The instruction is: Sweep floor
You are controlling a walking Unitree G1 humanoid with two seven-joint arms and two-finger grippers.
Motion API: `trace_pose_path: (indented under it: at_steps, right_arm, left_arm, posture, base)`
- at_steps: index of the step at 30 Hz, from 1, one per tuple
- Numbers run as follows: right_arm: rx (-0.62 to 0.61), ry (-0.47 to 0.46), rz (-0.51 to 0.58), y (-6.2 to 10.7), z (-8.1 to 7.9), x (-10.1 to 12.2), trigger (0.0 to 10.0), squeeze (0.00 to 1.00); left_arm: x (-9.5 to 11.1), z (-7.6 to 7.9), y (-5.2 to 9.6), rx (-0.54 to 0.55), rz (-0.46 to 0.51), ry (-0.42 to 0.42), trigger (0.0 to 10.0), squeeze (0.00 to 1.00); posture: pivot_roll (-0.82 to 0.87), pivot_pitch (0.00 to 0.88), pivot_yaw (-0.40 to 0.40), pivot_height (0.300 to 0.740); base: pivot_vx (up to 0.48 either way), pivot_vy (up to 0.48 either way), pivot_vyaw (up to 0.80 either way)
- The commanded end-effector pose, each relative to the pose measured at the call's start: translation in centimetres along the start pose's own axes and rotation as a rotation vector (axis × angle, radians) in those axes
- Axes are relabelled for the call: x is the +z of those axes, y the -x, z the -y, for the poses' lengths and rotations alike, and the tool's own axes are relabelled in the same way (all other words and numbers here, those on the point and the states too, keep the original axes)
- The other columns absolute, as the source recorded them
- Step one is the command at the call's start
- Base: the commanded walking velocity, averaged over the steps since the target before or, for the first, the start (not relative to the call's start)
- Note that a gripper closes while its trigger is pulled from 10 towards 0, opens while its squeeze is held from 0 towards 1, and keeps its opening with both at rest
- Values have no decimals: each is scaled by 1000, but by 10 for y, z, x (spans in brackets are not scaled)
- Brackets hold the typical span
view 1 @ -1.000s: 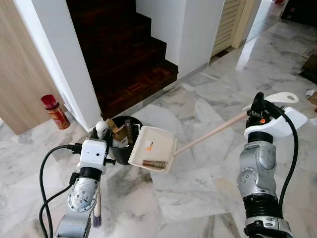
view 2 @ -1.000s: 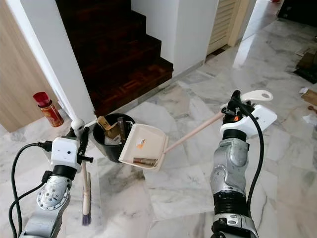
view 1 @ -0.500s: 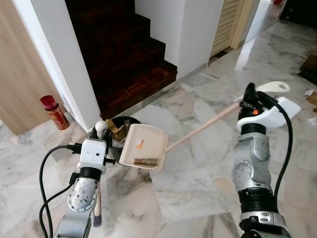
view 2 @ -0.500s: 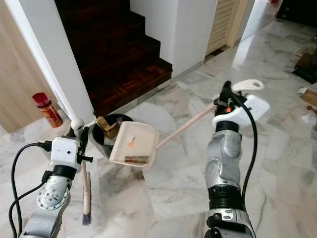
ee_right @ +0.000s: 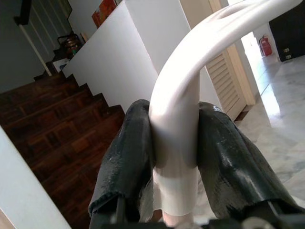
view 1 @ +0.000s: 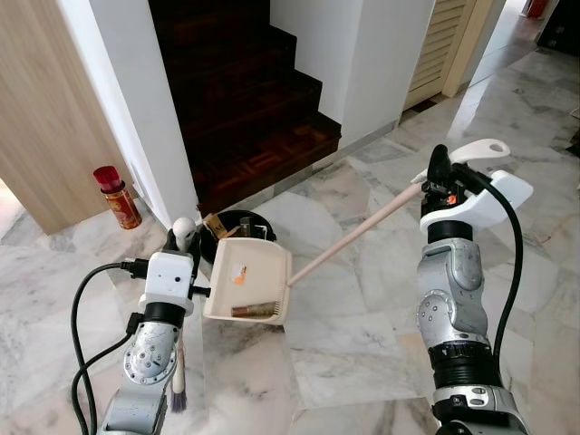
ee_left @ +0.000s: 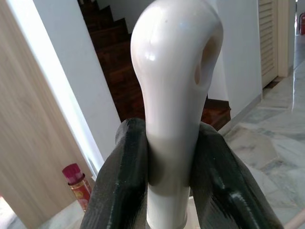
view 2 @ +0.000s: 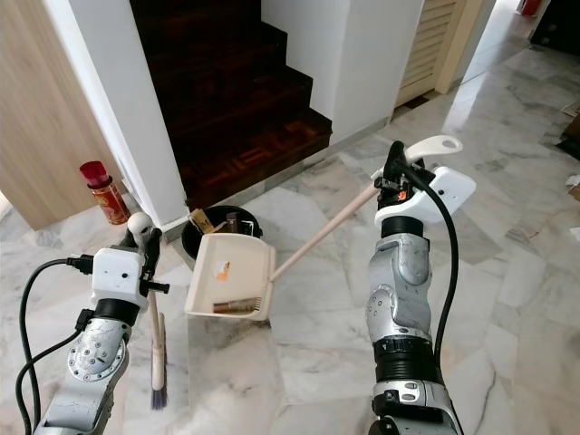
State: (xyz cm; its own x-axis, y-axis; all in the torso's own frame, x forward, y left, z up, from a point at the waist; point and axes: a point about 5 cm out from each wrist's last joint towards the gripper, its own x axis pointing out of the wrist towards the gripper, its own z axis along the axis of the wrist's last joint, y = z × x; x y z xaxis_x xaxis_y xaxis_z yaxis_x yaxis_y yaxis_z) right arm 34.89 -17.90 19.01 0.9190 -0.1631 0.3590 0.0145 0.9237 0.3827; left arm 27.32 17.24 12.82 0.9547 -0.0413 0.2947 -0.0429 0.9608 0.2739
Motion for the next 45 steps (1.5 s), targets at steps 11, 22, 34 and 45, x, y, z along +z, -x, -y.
trace_pose_path:
  at_steps: [11, 22, 34, 45]
  right_arm:
    - [50, -14, 66, -5, -11, 16, 10000, 0]
    - [56, -33, 64, -5, -13, 15, 10000, 0]
    - [62, -42, 62, -5, -14, 15, 10000, 0]
    - [73, -48, 66, -6, -17, 16, 10000, 0]
  left_arm:
    - [6, -2, -2, 3, 33, -20, 10000, 0]
    - [6, -2, -2, 6, 36, -18, 10000, 0]
    - [7, -2, -3, 6, 41, -18, 10000, 0]
    - [7, -1, -5, 1, 47, -18, 10000, 0]
  posture:
    - [70, 32, -16, 740]
    - [70, 29, -17, 740]
    - [73, 22, -16, 740]
    - [72, 0, -15, 740]
  base:
    - [0, 0, 190]
    - [111, 0, 113]
    - [268, 0, 0]
    - [293, 0, 0]
